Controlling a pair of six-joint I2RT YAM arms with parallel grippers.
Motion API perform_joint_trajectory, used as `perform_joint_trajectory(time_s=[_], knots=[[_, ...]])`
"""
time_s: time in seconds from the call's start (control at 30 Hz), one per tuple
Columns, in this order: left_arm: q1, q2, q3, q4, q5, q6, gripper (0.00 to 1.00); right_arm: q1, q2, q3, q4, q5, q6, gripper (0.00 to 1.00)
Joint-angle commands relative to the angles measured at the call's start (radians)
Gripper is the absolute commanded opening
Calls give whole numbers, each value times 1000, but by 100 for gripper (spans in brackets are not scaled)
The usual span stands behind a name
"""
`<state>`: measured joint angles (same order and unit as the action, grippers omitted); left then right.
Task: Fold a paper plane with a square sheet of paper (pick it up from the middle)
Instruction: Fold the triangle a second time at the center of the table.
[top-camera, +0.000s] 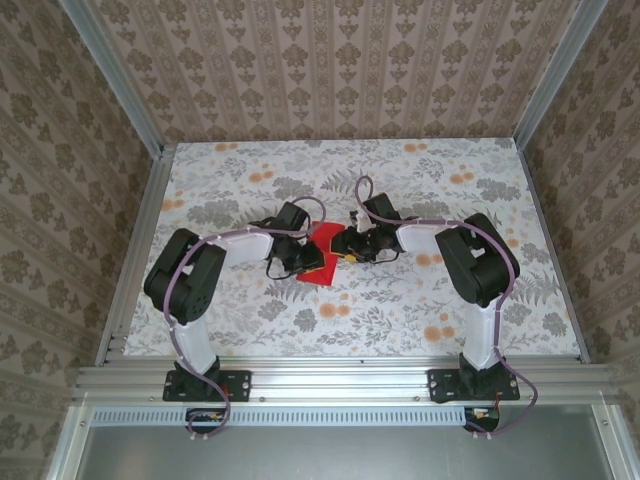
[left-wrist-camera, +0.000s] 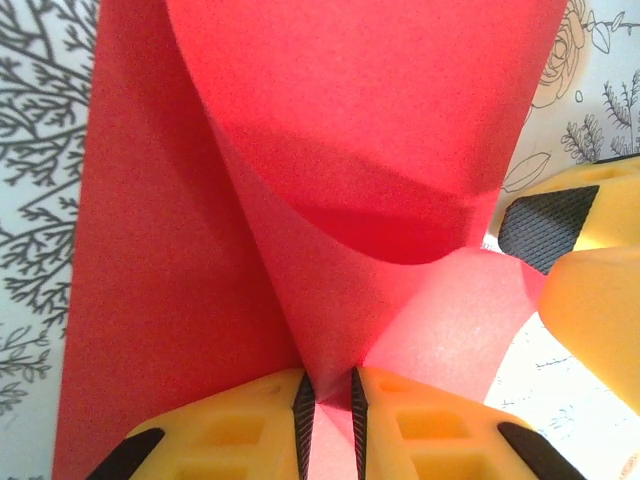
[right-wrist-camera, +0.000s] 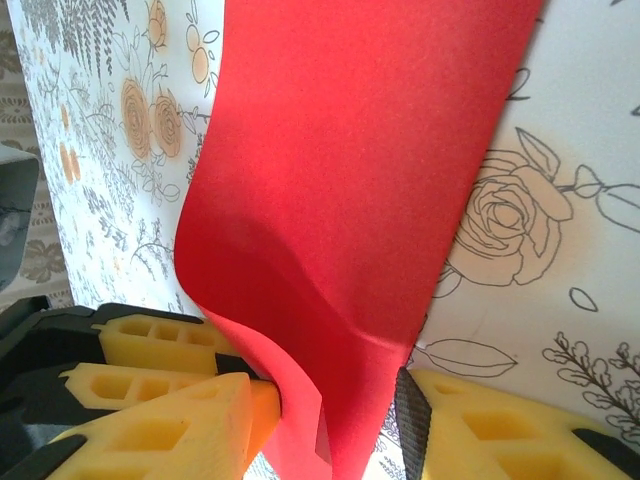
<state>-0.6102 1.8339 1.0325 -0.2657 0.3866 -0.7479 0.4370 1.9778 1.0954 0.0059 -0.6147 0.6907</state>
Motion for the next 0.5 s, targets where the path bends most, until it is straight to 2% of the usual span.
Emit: perform_joint_trajectory(time_s=[0.0,0.33,0.47], knots=[[-11,39,22,-93,-68,5,22,-6,33,-14,-101,71,-63,44],[-27,65,67,-194,-159,-39,21,14,57,13,-169,121,-89,34],[-32,84,79,-211,-164,-58,21,20,57,21,-186,143,-89,34]])
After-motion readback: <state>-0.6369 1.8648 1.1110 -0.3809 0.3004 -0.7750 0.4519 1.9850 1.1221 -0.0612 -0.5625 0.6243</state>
